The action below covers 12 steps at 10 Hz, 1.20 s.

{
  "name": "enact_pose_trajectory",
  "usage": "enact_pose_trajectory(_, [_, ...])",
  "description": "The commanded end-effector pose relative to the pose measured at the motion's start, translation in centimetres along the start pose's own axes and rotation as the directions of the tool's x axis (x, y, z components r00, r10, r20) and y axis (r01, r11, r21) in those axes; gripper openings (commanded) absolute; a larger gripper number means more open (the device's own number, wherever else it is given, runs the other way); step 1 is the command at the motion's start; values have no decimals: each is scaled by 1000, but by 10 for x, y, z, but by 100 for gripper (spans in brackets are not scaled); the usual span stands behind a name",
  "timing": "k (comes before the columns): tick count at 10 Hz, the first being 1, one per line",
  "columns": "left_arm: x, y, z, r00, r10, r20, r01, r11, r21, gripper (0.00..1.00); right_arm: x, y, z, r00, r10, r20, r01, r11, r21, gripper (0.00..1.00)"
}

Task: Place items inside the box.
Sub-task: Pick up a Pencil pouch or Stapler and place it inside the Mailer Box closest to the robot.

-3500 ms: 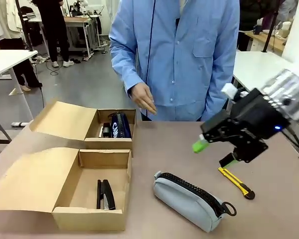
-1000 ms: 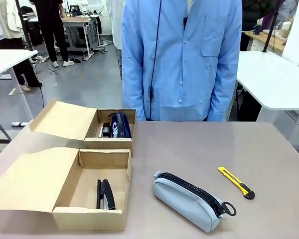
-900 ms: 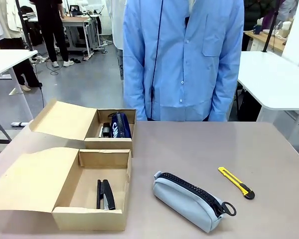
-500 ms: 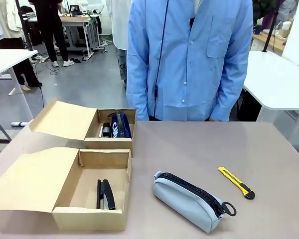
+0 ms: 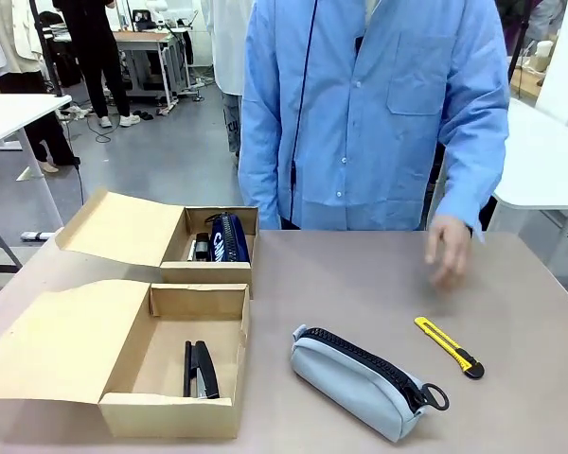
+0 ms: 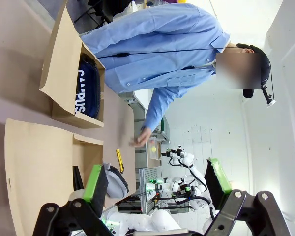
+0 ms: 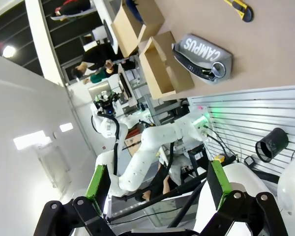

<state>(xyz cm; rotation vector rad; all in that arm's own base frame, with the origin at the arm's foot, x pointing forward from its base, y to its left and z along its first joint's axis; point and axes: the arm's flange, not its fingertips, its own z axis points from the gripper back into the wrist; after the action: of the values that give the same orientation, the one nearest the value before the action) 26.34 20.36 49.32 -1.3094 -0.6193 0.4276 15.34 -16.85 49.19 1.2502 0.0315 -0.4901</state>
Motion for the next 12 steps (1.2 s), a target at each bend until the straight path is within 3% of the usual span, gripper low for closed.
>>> enact_pose_trajectory(1, [-2,-1,-1,1000,-20,1,20,1000,-16,100,1,1,0,1000,28,0,-28,1000,11,100])
enact_pose_trajectory(8, [-2,-1,-1,1000,-20,1,20,1000,-16,100,0,0,1,1000,1,3,-1,1000,1,100])
enact_pose_trajectory(10, [-2,-1,-1,1000,-20,1,20,1000,-16,100,11,25,-41,979,183,-85,-197,956,-217,100])
enact_pose_trajectory(12, [-2,-1,-1,1000,-20,1,20,1000,-16,100,23,55,-88,938,285,-195,-334,891,-307,100])
